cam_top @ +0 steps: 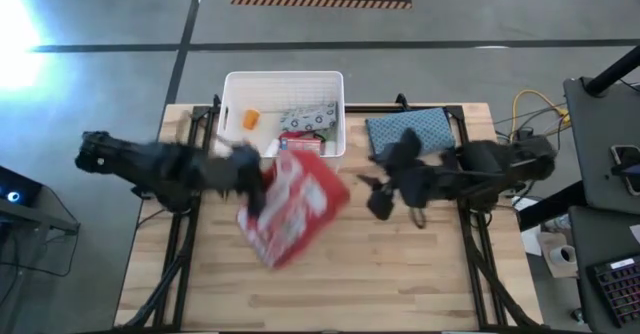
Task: Pick & place medical supplies in basket/bin
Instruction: Put the red first aid kit into the white bin
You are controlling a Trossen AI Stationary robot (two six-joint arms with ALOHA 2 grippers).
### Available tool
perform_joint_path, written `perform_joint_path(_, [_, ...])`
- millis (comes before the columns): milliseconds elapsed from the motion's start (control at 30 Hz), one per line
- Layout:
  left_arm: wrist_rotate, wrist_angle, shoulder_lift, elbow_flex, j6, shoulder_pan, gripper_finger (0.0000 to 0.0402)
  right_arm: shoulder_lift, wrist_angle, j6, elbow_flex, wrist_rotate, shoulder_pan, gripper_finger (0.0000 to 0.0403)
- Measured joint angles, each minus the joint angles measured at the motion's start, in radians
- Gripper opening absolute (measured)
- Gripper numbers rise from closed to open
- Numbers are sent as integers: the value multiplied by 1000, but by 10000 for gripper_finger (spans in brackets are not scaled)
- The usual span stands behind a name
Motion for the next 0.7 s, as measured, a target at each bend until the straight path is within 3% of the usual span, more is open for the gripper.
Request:
perform_joint_path(100, [-46,-112,6,133,82,192,22,-51,-72,132,-15,107,50,219])
perform_joint_path(200, [-33,-159,25,235,136,460,22,-91,-101,247,-57,179,93,219])
perform_joint_path(333, [191,-157,82,317,168,853,23,-112,-100,346,-130,209,131,219])
perform_joint_path(400, [300,-153,123,326,161,995,23,-110,-100,385,-167,208,140,219])
perform_joint_path(533, [495,-170,217,275,134,1120,24,-92,-97,463,-238,205,150,219])
perform_joint_path(700, [460,-172,310,182,182,1107,41,-75,-69,557,-300,190,159,219])
